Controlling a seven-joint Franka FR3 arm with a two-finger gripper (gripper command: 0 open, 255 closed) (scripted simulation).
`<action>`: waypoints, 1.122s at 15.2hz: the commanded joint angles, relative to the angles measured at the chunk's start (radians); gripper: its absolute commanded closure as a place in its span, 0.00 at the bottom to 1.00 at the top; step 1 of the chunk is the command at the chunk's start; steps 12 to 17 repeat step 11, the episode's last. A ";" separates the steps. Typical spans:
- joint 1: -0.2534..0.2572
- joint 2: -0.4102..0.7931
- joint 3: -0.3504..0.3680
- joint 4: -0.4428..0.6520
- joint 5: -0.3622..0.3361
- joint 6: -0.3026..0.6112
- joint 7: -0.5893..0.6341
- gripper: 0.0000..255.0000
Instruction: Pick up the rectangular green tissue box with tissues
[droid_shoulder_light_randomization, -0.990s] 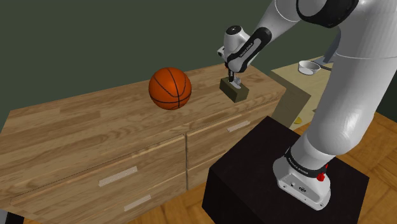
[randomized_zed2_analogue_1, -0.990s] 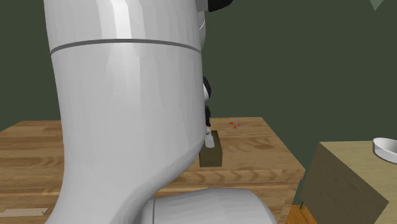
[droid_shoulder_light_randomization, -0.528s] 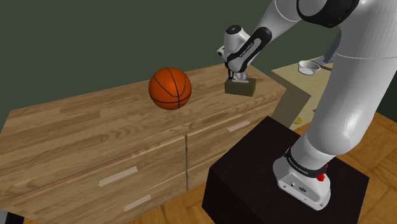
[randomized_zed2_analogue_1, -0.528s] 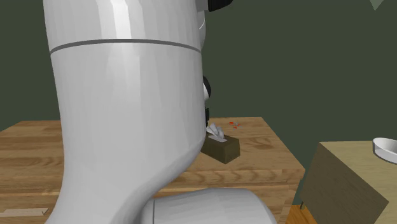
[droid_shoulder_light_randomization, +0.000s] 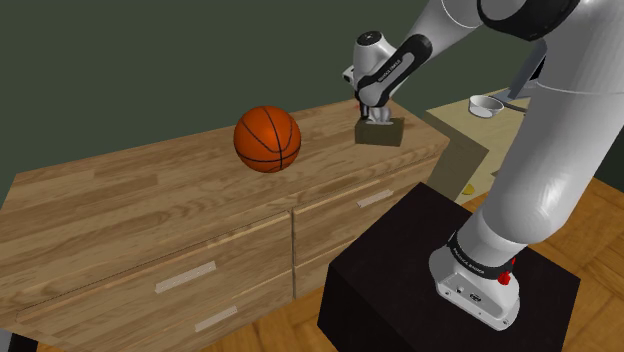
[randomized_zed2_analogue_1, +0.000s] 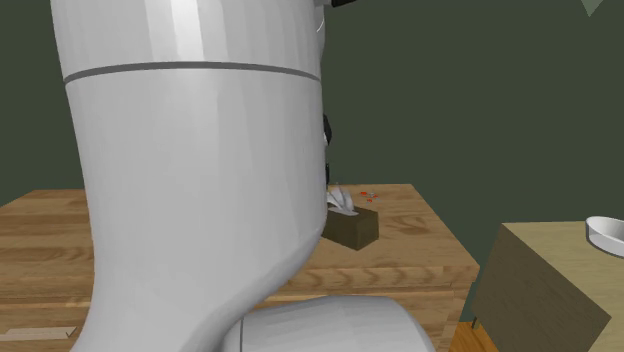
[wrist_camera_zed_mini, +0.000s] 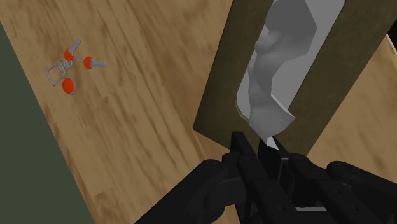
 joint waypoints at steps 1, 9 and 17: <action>0.001 -0.025 0.003 0.002 0.008 -0.026 -0.012 1.00; 0.003 -0.102 0.013 0.021 0.037 -0.119 -0.061 1.00; 0.003 -0.103 0.013 0.022 0.038 -0.120 -0.061 1.00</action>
